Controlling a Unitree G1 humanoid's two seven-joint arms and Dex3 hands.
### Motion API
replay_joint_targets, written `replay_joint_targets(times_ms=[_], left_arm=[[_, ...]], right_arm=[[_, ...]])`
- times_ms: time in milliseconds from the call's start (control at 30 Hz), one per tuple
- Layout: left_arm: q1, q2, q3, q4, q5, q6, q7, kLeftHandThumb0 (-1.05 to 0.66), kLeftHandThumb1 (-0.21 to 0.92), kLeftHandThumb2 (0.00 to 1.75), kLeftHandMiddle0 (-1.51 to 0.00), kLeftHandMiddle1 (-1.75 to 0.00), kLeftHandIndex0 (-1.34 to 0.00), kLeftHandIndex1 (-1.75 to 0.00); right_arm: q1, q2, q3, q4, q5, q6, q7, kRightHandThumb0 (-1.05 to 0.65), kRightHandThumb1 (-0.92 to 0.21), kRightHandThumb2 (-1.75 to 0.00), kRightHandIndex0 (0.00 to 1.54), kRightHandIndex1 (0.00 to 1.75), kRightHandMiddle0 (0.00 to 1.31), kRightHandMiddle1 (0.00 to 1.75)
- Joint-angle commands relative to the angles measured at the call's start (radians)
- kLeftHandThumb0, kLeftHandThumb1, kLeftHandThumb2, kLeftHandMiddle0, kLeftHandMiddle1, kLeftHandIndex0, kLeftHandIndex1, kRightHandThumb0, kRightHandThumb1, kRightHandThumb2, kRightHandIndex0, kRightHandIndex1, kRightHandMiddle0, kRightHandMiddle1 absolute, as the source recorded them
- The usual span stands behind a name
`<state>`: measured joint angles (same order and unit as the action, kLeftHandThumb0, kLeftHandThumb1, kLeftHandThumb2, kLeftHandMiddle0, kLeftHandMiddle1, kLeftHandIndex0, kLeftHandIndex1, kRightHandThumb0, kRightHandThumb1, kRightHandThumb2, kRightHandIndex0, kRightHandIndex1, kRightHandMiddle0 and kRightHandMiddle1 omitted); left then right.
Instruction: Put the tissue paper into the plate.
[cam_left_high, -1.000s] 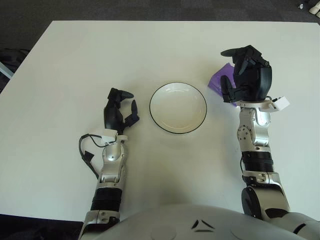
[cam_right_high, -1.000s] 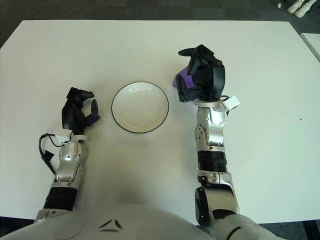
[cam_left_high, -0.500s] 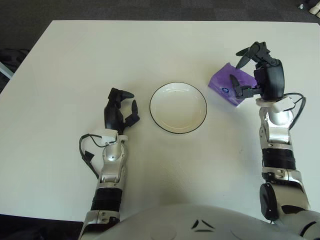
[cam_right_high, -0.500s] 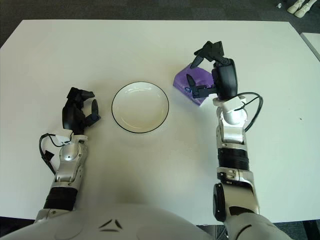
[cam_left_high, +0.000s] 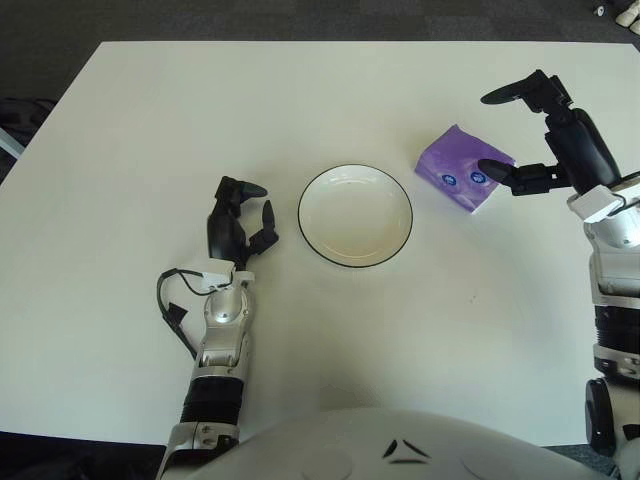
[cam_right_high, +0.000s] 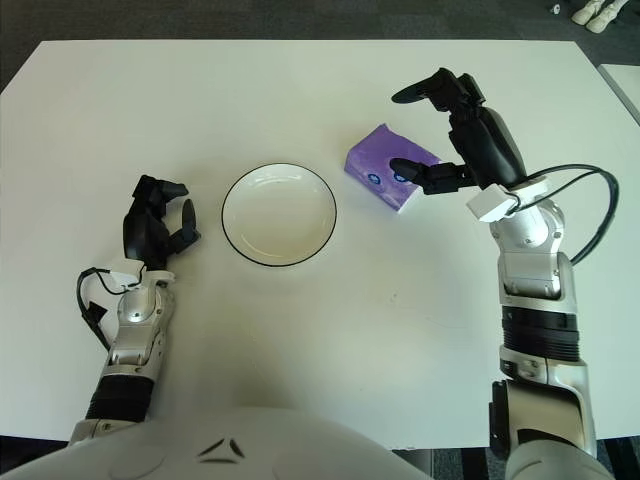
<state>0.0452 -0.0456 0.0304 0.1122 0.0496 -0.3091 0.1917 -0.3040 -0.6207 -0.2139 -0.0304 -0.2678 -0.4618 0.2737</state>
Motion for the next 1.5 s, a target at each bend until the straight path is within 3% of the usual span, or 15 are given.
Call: replay_joint_targets(times_ms=[0,200,400,933,1467], left_arm=[[0.099,-0.008,-0.006,0.068,0.015,0.028,-0.002,-0.40,0.57,1.00,-0.67,-1.33,-0.41,-1.75],[0.101,-0.004,-0.007,0.065,0.017,0.031,-0.003,-0.40,0.57,1.01,-0.68,-1.32,-0.41,-1.75],[0.104,-0.004,-0.007,0.061,0.018,0.034,-0.002,-0.40,0.57,1.01,-0.69,-1.34,-0.41,-1.75],[0.106,-0.007,-0.013,0.060,0.015,0.026,-0.006,-0.40,0.60,0.97,-0.67,-1.32,-0.39,-1.75],[0.101,-0.004,-0.012,0.096,0.007,-0.032,-0.027,-0.40,0.60,0.97,-0.68,-1.37,-0.40,-1.75]], right_arm=[[-0.023,-0.043,0.028,0.023,-0.031,-0.007,0.017,-1.04,-0.76,-0.49,0.00,0.31,0.00,0.40],[-0.050,-0.091,0.061,0.065,-0.032,-0.056,0.028,-1.05,-0.85,-0.40,0.00,0.12,0.00,0.25],[-0.065,-0.108,0.078,0.097,-0.017,-0.110,0.029,-1.05,-0.85,-0.37,0.00,0.02,0.00,0.14],[-0.108,-0.149,0.121,0.163,0.011,-0.179,0.078,-1.05,-0.83,-0.34,0.00,0.00,0.00,0.00],[-0.164,-0.209,0.191,0.161,0.096,-0.120,0.292,-1.03,-0.76,-0.31,0.00,0.00,0.00,0.00]])
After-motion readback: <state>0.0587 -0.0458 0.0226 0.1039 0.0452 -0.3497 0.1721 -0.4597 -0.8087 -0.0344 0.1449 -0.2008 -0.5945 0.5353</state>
